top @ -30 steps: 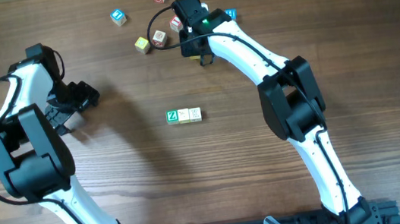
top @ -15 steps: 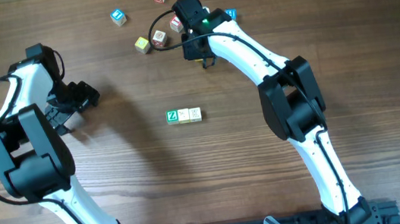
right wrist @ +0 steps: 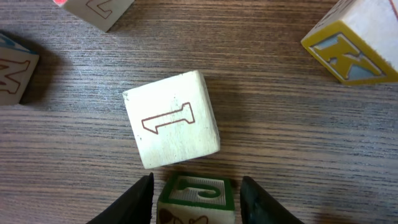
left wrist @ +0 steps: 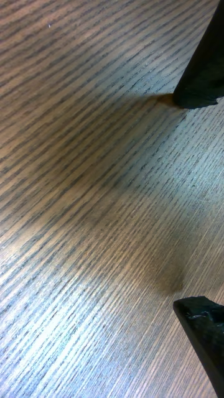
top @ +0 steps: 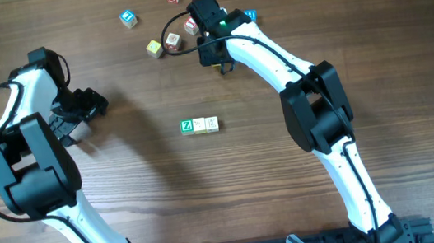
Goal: Form a horizontal line
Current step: 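Lower the right gripper and grasp the green-lettered J block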
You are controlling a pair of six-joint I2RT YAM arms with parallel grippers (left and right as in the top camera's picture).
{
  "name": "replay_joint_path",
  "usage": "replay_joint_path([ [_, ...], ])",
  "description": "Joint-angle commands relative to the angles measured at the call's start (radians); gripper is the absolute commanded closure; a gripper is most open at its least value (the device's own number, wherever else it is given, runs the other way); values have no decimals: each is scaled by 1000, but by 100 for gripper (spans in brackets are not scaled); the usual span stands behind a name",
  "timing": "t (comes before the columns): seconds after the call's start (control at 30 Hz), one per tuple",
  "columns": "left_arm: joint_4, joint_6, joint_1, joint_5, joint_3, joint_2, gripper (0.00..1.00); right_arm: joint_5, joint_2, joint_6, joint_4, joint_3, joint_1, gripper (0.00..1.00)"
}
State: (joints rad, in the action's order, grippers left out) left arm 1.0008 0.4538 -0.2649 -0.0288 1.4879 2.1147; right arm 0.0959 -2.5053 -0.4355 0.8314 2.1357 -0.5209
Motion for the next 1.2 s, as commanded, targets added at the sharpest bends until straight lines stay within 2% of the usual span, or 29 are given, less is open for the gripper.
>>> replay_joint_path([
  [0.0,-3,-1,-6,-32,-12,21,0,22,57,35,6,3,-2,55],
  [0.1,-3,-1,-6,-32,-12,21,0,75,77,36,12,3,-2,54],
  [0.3,-3,-1,-6,-32,-12,21,0,61,102,27,43,3,-3,55],
  [0.43,-3,-1,-6,-32,-12,21,0,-27,99,7,45,-4,-4,49],
  [0.63,-3,-1,-6,-32,-12,21,0,-2,37,-11,42,-4,-3,47],
  [0.7,-3,-1,-6,-32,-12,21,0,23,33,-10,41,-4,-3,53],
  [0.77,-3,-1,-6,-32,-12,21,0,23,33,-10,47,-4,-3,64],
  [0.8,-3,-1,-6,-32,-12,21,0,18,33,-12,54,-4,-3,62],
  [0.87,-3,-1,-6,-32,-12,21,0,4,33,-13,62,-4,-3,48],
  [0.9,-3,-1,-6,-32,-12,21,0,5,33,-13,63,-4,-3,46],
  [1.17,-3,-1,-6,-32,-12,21,0,4,-2,-12,54,-4,-3,44],
])
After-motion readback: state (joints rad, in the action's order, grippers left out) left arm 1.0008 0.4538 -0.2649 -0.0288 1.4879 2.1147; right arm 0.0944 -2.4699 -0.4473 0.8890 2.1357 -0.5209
